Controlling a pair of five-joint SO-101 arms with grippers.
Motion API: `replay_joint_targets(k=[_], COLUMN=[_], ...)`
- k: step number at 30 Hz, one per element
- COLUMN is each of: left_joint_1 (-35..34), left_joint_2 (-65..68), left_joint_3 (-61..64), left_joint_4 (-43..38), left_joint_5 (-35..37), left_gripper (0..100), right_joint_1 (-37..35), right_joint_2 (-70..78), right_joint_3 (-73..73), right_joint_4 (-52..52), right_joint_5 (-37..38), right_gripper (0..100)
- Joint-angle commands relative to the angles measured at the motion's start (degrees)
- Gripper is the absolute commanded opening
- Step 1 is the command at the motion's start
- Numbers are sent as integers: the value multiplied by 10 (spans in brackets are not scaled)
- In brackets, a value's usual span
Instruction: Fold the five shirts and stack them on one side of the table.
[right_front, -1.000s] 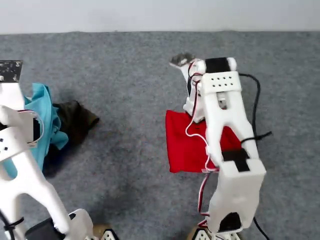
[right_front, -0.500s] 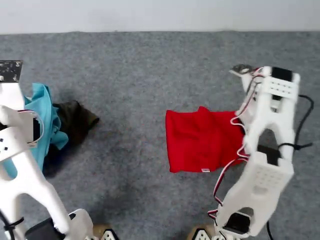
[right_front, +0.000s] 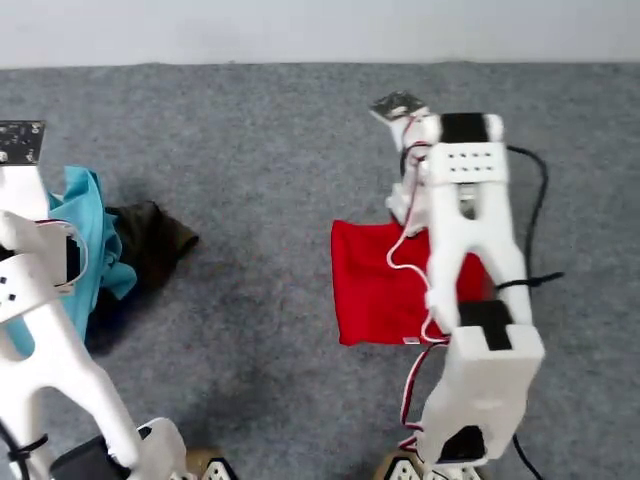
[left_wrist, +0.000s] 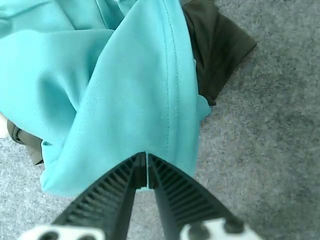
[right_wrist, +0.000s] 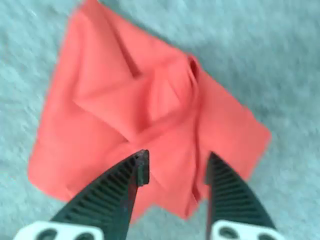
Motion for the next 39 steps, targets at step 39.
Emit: replay_joint_targets(k=[39], left_joint_1=[3], left_joint_2=[-19], left_joint_3=[-20], left_joint_4=[1], left_joint_5=[-4], left_gripper=[15], right_joint_1=[51], right_joint_2=[48], right_joint_3=[-3], right_joint_4=[-32], right_joint_5=[66], right_gripper=[10])
